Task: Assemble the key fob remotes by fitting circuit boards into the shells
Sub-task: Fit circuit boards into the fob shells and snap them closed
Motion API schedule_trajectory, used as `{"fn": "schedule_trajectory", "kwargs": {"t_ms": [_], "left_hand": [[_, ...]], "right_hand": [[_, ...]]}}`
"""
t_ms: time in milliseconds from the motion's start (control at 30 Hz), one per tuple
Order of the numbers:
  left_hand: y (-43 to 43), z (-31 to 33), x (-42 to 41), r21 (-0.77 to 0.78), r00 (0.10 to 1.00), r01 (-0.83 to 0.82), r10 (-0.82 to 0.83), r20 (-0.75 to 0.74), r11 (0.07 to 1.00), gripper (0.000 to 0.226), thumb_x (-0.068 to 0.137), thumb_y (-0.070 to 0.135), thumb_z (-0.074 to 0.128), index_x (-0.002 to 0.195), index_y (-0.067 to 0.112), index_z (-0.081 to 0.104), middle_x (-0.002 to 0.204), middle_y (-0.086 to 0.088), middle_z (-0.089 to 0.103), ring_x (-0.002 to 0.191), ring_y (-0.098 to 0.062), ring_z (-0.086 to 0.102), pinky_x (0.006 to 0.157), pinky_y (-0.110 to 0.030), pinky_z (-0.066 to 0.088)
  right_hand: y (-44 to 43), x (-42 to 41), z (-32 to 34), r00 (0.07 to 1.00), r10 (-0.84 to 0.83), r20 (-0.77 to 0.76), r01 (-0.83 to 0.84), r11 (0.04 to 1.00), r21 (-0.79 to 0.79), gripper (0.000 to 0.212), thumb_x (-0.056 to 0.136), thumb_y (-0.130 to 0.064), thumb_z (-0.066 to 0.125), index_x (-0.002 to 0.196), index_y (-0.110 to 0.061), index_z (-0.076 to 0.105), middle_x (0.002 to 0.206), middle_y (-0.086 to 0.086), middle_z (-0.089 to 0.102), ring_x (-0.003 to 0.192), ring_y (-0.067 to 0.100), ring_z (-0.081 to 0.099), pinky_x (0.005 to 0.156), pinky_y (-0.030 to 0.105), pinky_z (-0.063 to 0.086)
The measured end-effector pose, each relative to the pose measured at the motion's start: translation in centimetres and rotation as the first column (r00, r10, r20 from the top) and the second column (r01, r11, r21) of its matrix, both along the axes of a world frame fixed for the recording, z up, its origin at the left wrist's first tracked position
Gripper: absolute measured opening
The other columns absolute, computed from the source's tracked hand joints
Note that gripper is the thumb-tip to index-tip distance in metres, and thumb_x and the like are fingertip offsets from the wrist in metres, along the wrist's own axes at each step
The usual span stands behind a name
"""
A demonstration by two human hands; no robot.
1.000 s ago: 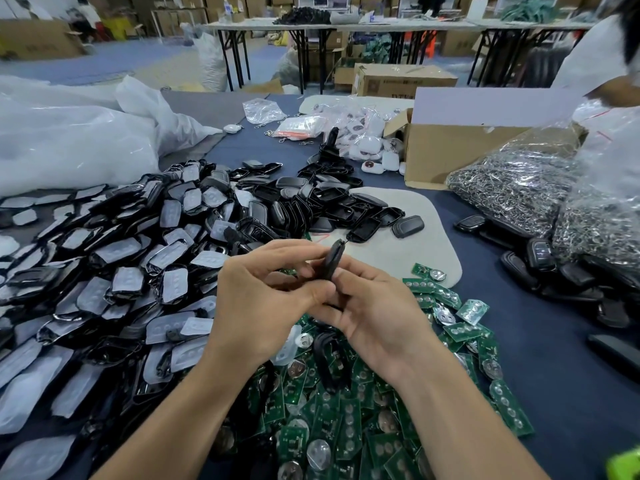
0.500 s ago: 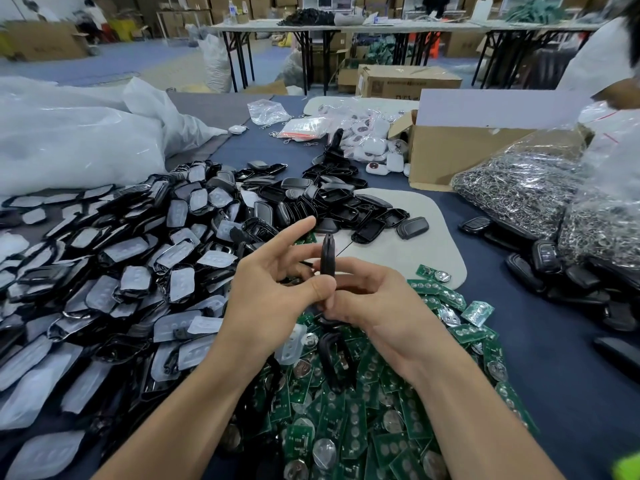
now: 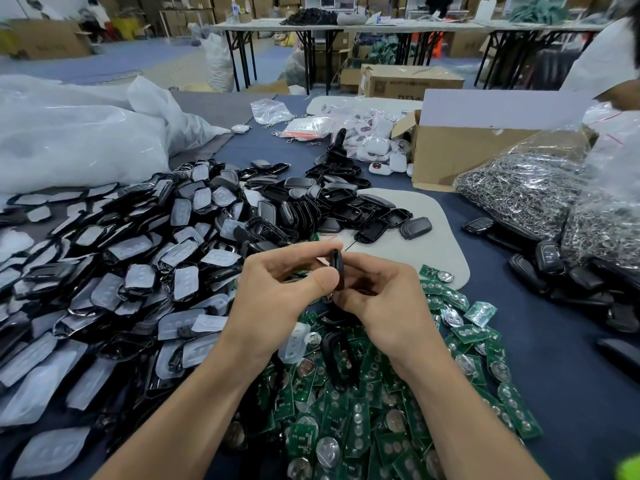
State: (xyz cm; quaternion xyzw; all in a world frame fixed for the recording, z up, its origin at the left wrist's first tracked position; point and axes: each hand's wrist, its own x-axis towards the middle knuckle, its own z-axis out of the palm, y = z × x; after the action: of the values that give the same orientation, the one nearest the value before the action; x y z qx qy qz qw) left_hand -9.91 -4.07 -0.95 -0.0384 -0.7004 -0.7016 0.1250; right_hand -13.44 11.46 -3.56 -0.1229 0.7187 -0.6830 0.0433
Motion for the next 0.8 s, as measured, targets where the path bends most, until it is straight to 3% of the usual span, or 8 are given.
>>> {"fn": "schedule_trajectory", "kwargs": {"t_ms": [333,400,467,533,600,700,767,800], "left_hand": [[-0.1,-0.4,-0.2,0.003,0.997,-0.055,0.054,0.054,0.998,0.031,0.075,0.017,0.081,0.100,0.035,0.085,0.092,0.000,0.082,0.087,-0.014,0.077,0.079,-0.022,0.059],[-0.3,-0.6,-0.3,-0.006,0.993,-0.093,0.093,0.066,0.996,0.029,0.080,0.021,0.083,0.102,0.040,0.083,0.100,0.005,0.082,0.093,-0.010,0.076,0.083,-0.021,0.059],[-0.8,-0.9,-0.6,-0.050,0.984,-0.154,0.158,0.085,0.987,0.029,0.088,0.018,0.083,0.099,0.045,0.083,0.102,0.014,0.081,0.096,-0.004,0.076,0.086,-0.017,0.058],[-1.2,-1.0,-1.0,-0.120,0.955,-0.266,0.278,0.105,0.957,0.031,0.091,0.015,0.080,0.091,0.046,0.083,0.096,0.022,0.079,0.092,0.003,0.074,0.079,-0.007,0.054],[-1.6,-1.1,-1.3,-0.198,0.905,-0.385,0.411,0.107,0.901,0.028,0.092,0.016,0.079,0.092,0.043,0.082,0.086,0.028,0.077,0.081,0.007,0.072,0.065,-0.003,0.050],[-2.9,-1.1,-1.3,-0.394,0.840,-0.473,0.538,0.068,0.788,0.028,0.096,0.016,0.073,0.108,0.041,0.080,0.079,0.025,0.075,0.054,-0.002,0.064,0.043,-0.014,0.046],[-3.8,-1.3,-1.4,-0.578,0.833,-0.444,0.552,0.014,0.684,0.038,0.098,0.014,0.066,0.126,0.040,0.073,0.104,0.013,0.077,0.063,-0.003,0.065,0.055,-0.021,0.054],[-4.1,-1.5,-1.5,-0.666,0.841,-0.409,0.541,-0.009,0.624,0.045,0.099,0.013,0.064,0.136,0.038,0.067,0.126,0.008,0.071,0.090,-0.007,0.070,0.078,-0.028,0.060]], "right_hand": [[0.7,0.1,0.6,0.985,-0.060,-0.165,0.101,0.962,0.255,0.049,0.078,0.003,0.081,0.110,-0.035,0.079,0.096,-0.018,0.079,0.091,0.002,0.074,0.087,0.032,0.061],[1.7,-0.4,1.2,0.988,-0.114,-0.105,0.111,0.993,-0.031,0.047,0.080,0.010,0.077,0.111,-0.026,0.078,0.101,-0.009,0.080,0.095,0.008,0.073,0.087,0.035,0.058],[3.2,-0.7,2.1,0.998,-0.035,0.053,0.060,0.812,-0.581,0.051,0.078,0.011,0.074,0.120,-0.017,0.072,0.114,-0.001,0.077,0.105,0.015,0.072,0.093,0.034,0.057],[4.0,-1.2,2.5,0.991,-0.047,0.128,0.124,0.697,-0.706,0.061,0.076,0.010,0.076,0.130,-0.016,0.066,0.120,0.000,0.077,0.112,0.017,0.072,0.095,0.032,0.059],[3.6,-1.5,1.9,0.952,-0.253,0.170,0.303,0.856,-0.419,0.055,0.081,0.015,0.074,0.124,-0.018,0.070,0.110,-0.002,0.080,0.104,0.015,0.075,0.096,0.036,0.060],[1.9,-1.0,1.3,0.914,-0.406,0.025,0.404,0.913,0.054,0.044,0.090,0.006,0.069,0.116,-0.029,0.075,0.100,-0.014,0.080,0.096,0.003,0.074,0.093,0.032,0.061],[1.1,-0.8,1.2,0.937,-0.336,-0.098,0.350,0.900,0.260,0.046,0.092,-0.004,0.066,0.126,-0.035,0.072,0.113,-0.022,0.075,0.106,-0.002,0.067,0.100,0.030,0.055],[0.8,-0.8,1.2,0.953,-0.272,-0.132,0.301,0.885,0.355,0.048,0.094,-0.009,0.064,0.132,-0.037,0.068,0.125,-0.022,0.070,0.116,-0.001,0.062,0.108,0.030,0.049]]}}
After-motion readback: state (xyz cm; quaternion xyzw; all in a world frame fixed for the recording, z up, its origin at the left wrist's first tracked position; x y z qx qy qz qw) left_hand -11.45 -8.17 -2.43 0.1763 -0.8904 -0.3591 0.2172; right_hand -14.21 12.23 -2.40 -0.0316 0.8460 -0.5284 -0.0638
